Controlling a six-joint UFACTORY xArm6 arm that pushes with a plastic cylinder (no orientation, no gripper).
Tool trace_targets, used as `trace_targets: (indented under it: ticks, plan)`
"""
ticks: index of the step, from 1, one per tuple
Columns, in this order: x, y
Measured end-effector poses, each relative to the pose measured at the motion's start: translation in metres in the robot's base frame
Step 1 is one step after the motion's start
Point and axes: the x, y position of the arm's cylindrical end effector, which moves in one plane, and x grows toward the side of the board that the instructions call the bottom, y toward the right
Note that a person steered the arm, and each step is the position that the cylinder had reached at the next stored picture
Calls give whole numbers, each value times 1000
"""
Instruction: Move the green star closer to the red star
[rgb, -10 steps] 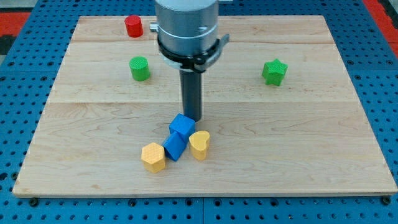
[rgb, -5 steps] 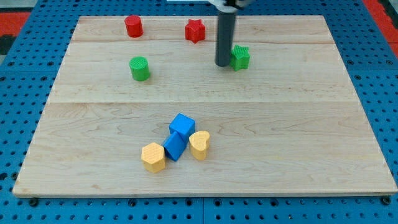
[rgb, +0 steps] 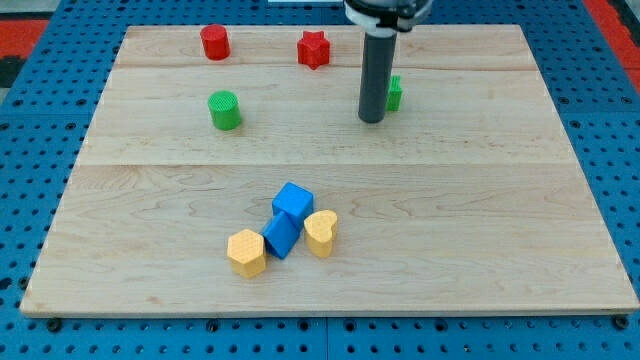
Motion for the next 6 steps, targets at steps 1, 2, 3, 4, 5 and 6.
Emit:
trace_targets:
  ticks: [1,2,3,4,5,6]
  plan:
    - [-43,-43]
    - [-32,-48]
    - [25,-37]
    - [28,32]
    - [-10,47]
    - [-52,45]
